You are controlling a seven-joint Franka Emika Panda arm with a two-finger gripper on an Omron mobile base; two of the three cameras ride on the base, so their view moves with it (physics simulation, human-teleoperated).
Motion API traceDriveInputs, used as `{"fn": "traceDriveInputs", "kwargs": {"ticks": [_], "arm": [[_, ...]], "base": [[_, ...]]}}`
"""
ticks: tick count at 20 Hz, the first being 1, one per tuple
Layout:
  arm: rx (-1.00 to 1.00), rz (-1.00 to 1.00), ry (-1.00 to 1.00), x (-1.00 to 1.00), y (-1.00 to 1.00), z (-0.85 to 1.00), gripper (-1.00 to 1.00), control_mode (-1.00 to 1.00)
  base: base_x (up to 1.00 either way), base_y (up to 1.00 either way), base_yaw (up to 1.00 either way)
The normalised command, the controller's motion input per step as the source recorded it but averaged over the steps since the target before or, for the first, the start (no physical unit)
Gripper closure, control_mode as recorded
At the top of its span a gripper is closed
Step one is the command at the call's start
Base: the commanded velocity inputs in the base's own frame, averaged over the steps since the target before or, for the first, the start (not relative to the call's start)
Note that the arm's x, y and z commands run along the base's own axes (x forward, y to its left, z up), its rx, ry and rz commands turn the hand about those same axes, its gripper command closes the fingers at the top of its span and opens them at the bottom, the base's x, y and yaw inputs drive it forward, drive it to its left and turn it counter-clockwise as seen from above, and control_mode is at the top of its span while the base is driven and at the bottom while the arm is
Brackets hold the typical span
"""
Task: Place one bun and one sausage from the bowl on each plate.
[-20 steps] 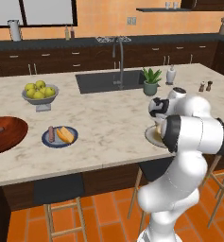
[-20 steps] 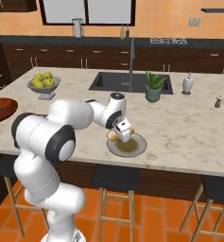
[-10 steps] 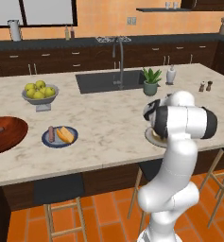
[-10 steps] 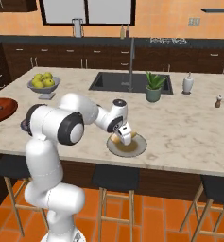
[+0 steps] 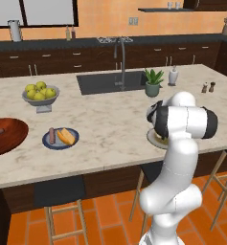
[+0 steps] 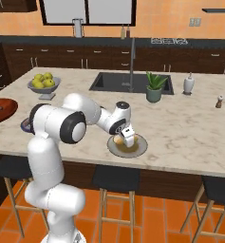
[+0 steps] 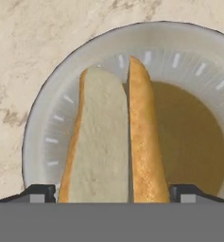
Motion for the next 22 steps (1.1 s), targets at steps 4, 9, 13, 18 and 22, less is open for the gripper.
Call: {"fn": "traceDriveInputs", "kwargs": {"ticks": [4,9,13,18,22], "arm": [[-0.01,0.0,0.0,-0.04,0.1,0.06,-1.0,-1.0],[-0.02,0.01,-0.02,-0.69,0.1,0.71,-1.0,-1.0],[-0.03,0.08,-0.01,-0.89,0.08,1.0,-1.0,-1.0],[-0.05,0.13,0.04,-0.72,0.2,1.0,-1.0,-1.0],[-0.06,0.14,0.09,-0.94,0.26,0.7,-1.0,-1.0]], "base": [[0.0,0.0,0.0],[0.0,0.0,0.0],[0.0,0.0,0.0],[0.0,0.0,0.0],[0.0,0.0,0.0]]}}
